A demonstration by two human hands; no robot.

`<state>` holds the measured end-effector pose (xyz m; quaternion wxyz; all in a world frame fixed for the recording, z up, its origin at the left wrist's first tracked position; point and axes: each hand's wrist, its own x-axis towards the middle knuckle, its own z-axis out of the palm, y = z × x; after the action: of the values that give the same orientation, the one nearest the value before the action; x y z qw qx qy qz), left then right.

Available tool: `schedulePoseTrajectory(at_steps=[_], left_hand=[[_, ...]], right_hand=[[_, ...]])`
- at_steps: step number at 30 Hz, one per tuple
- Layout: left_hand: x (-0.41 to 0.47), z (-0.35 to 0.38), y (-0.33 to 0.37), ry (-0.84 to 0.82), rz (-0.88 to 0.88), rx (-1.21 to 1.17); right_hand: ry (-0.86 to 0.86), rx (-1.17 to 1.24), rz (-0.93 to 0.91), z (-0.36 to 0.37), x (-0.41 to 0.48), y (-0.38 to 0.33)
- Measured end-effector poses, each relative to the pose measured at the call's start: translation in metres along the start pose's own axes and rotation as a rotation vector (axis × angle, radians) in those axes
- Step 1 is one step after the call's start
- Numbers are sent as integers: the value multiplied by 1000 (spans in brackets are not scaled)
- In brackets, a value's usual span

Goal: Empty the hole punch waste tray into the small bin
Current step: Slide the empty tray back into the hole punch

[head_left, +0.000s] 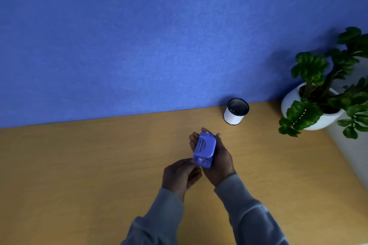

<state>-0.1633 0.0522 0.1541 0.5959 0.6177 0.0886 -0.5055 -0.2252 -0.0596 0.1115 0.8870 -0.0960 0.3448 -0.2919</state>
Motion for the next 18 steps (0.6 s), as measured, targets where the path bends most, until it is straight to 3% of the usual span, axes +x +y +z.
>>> schedulePoseTrajectory(at_steps=[6, 11, 14, 18], left_hand=[[5, -2, 3, 72, 50, -34], [12, -10, 19, 98, 135, -13], [17, -15, 28, 58, 193, -103], [20, -20, 25, -84, 211, -182]], right_hand=[[3, -42, -33, 3, -2, 4], [8, -301, -101, -2, -16, -3], [24, -396, -119, -3, -25, -6], [68, -338, -131, -2, -29, -3]])
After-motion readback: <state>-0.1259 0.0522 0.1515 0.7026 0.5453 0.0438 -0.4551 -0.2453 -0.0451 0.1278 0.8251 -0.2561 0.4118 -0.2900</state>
